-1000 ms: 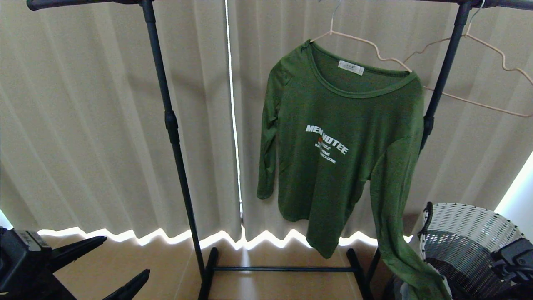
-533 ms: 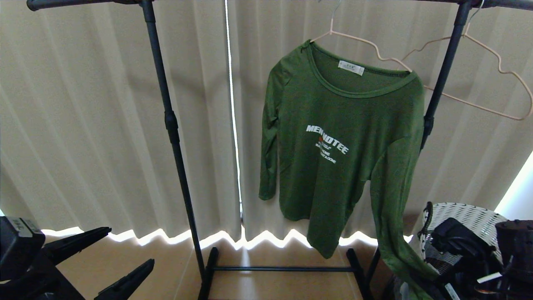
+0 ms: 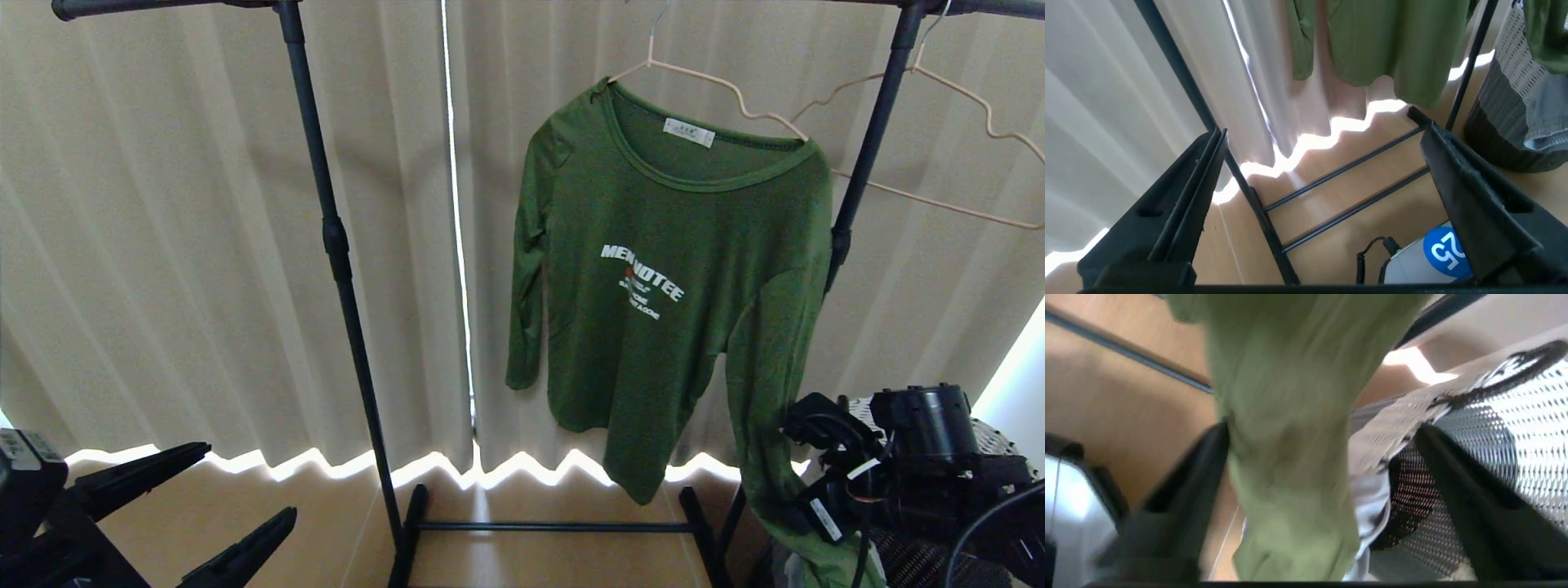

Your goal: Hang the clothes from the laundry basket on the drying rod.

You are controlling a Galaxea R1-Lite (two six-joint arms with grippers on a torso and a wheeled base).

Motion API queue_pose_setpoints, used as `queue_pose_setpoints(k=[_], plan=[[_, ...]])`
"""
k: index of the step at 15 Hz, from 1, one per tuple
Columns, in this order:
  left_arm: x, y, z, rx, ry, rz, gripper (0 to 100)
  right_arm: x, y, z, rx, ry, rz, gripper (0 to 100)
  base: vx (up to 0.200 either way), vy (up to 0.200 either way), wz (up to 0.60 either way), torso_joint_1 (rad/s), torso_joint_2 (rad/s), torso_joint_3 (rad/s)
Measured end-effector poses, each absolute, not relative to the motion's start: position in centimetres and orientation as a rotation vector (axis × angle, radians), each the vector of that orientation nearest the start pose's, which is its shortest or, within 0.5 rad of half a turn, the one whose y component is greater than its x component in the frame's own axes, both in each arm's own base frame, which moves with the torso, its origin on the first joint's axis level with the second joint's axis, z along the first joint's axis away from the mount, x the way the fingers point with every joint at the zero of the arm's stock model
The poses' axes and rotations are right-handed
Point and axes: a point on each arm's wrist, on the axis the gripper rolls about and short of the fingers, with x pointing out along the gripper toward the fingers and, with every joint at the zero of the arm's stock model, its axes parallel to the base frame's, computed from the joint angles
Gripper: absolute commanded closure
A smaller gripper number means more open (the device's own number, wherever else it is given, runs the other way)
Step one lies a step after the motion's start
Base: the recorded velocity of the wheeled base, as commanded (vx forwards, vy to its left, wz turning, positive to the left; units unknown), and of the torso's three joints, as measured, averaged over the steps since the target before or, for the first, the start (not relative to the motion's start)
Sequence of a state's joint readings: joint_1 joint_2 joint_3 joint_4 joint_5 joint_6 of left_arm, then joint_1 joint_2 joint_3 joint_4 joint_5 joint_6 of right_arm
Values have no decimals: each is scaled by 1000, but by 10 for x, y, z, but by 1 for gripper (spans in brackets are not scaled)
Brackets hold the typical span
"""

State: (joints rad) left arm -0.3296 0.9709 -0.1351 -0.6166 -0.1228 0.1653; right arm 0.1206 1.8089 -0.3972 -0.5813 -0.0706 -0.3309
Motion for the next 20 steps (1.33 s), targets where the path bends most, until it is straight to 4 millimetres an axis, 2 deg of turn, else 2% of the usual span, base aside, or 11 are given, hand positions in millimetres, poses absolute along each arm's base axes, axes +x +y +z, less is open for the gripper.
queue_pose_setpoints(k=[6, 11, 15, 18, 19, 20], plan=[[96, -36, 146, 188, 177, -470, 0, 258, 30, 52, -389, 784, 188, 100, 0, 0, 0, 0, 0, 0], [95, -36, 147, 188, 174, -470, 0, 266, 39, 65, -311, 577, 347, 100, 0, 0, 0, 0, 0, 0], [95, -36, 146, 188, 175, -469, 0, 271, 59, 82, -207, 426, 372, 100, 0, 0, 0, 0, 0, 0], [95, -36, 146, 187, 175, -469, 0, 268, 63, 80, -238, 429, 378, 100, 0, 0, 0, 0, 0, 0], [95, -36, 146, 188, 173, -469, 0, 267, 60, 78, -259, 440, 368, 0, 0, 0, 0, 0, 0, 0], [94, -35, 147, 187, 170, -469, 0, 264, 57, 76, -290, 453, 354, 0, 0, 0, 0, 0, 0, 0]])
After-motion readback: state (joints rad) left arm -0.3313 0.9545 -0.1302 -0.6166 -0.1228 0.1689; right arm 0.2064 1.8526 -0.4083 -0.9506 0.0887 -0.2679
